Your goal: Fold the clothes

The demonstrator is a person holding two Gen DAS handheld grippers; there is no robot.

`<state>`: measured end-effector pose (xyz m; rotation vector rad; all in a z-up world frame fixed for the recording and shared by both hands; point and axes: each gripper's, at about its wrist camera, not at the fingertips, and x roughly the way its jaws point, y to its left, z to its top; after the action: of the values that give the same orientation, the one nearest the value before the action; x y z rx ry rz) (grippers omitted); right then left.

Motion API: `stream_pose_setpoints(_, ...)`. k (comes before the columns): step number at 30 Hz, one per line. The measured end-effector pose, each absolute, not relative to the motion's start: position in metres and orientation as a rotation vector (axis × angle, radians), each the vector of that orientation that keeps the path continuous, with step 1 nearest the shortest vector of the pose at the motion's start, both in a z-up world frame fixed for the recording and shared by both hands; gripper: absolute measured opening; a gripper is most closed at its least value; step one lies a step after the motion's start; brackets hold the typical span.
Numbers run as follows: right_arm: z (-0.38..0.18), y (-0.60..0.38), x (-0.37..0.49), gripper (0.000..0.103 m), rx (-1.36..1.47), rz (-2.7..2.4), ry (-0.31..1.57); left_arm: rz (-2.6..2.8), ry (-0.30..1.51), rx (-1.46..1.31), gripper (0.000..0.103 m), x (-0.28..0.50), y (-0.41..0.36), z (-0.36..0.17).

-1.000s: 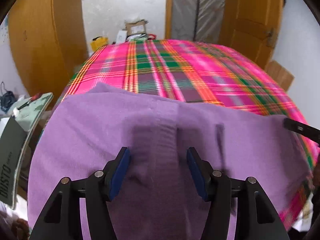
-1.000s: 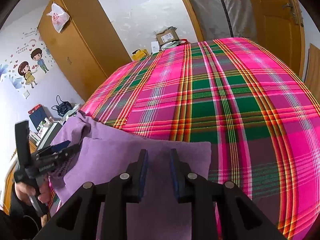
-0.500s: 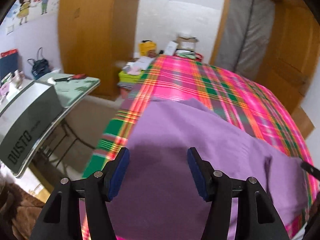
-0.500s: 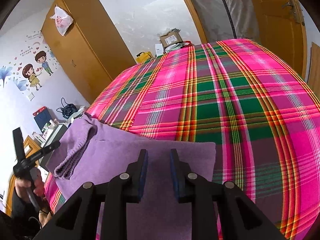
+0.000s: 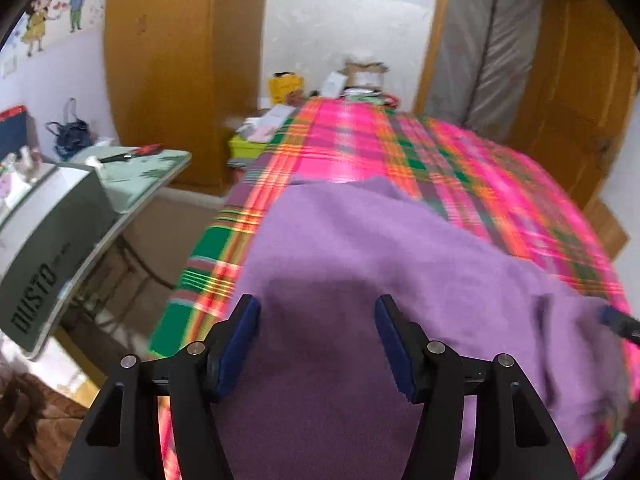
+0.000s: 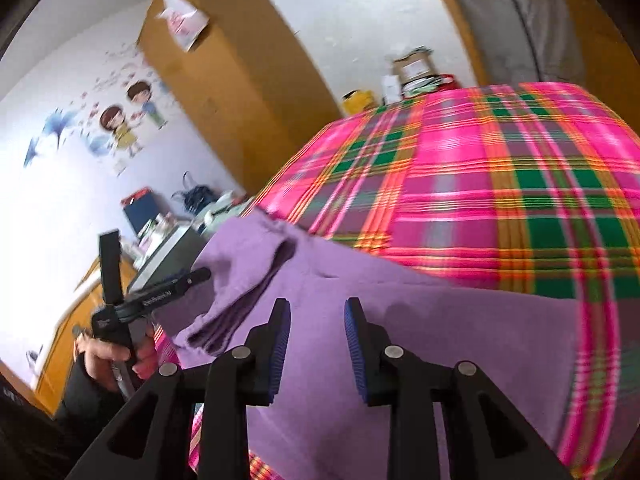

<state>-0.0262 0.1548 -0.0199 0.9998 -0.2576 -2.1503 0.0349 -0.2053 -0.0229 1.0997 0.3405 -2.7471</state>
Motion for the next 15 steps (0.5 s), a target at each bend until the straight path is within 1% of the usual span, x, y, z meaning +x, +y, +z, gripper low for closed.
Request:
stream_pose_setpoints(3,-0.021,0.150,-0.030,0.029,1.002,-2.150,-0.245,-2.829,0.384,1.197,0.063,0.039,-0.188,-0.026)
stream_pose_setpoints(5,-0.023,0.153,-0.034,0.029,1.015,-2.163,-0.261,-2.860,0.303,1.248,0.063,0.040,-0.168,-0.033)
stream_pose_setpoints(8,-0.027,0.165,-0.039,0.029,1.033,-2.197,-0.294,-2.858,0.115,1.203,0.063,0.041,-0.151,-0.038)
stream_pose_setpoints(12,-0.026,0.191,-0.042,0.029,1.043,-2.255,-0.334,-2.868,0.140,1.223,0.063,0.039,-0.153,-0.036)
stream_pose_setpoints(15,-0.026,0.212,-0.042,0.029,1.048,-2.307,-0.367,-2.894,0.172,1.183,0.063,0.043,-0.156,-0.026)
